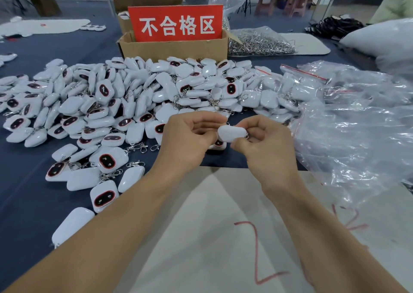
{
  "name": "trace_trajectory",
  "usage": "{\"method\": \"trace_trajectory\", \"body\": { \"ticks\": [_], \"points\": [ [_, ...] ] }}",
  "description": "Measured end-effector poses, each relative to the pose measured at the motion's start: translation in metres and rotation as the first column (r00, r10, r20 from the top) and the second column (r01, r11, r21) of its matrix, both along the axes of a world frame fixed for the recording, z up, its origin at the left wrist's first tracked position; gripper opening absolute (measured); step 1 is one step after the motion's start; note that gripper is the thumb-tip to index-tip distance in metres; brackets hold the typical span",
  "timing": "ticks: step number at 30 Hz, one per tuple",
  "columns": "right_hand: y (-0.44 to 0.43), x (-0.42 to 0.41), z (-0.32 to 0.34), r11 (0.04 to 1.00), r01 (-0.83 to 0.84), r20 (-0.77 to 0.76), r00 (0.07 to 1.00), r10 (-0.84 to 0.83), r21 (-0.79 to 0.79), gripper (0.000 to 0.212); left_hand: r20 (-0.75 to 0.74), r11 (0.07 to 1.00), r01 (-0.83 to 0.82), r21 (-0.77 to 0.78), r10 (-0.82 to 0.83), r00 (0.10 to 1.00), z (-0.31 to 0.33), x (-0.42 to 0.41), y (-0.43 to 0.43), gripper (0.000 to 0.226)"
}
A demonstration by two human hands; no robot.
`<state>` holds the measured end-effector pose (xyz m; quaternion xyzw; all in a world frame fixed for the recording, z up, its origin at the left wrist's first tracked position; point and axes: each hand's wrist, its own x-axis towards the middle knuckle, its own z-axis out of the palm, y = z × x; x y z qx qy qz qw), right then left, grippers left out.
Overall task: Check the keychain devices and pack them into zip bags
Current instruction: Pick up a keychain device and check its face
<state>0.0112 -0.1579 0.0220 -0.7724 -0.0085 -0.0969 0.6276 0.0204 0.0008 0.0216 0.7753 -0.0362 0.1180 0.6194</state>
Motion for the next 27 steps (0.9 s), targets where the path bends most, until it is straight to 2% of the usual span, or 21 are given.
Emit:
{"method": "trace_trajectory", "body": {
  "ticks": [4, 7, 10, 12, 15, 17, 21, 27],
  "points": [
    [-0.001, -0.003, -0.002, 0.995, 0.059, 0.030, 0.998, -0.057, -0.083, 0.019, -0.089, 0.998, 0.034, -0.049, -0.038, 0.995, 0.001, -0.003, -0.002, 0.027],
    [-0.002, -0.003, 0.000, 0.987, 0.103, 0.075, 0.993, -0.094, -0.125, 0.031, -0.213, 0.995, 0.100, -0.018, -0.101, 0.972, 0.000, -0.006, -0.007, 0.011],
    [-0.001, -0.004, 0.002, 0.994, 0.083, 0.061, 0.995, -0.078, -0.076, 0.037, -0.253, 0.983, 0.094, -0.156, -0.132, 0.958, 0.001, -0.005, -0.007, 0.018],
    [0.002, -0.004, 0.004, 0.999, 0.043, 0.009, 0.999, -0.043, -0.006, 0.035, -0.237, 0.972, 0.083, -0.220, -0.135, 0.962, 0.002, -0.003, -0.004, 0.026],
    [0.003, -0.003, 0.006, 0.953, -0.043, -0.142, 0.986, 0.089, 0.298, 0.037, -0.153, 0.977, 0.023, -0.210, -0.056, 0.987, 0.003, 0.000, 0.001, 0.037],
    [0.003, -0.003, 0.010, 0.911, -0.054, -0.227, 0.961, 0.159, 0.408, 0.035, -0.124, 0.979, 0.026, -0.201, -0.052, 0.991, 0.004, 0.000, 0.003, 0.040],
    [-0.001, -0.002, 0.012, 0.948, -0.077, -0.240, 0.958, 0.157, 0.310, 0.018, -0.095, 0.968, 0.092, -0.232, -0.116, 0.989, 0.005, -0.002, 0.002, 0.040],
    [-0.004, -0.004, 0.012, 0.946, -0.084, -0.230, 0.960, 0.161, 0.312, 0.017, -0.099, 0.961, 0.104, -0.257, -0.133, 0.986, 0.008, -0.001, 0.002, 0.038]
  ]
}}
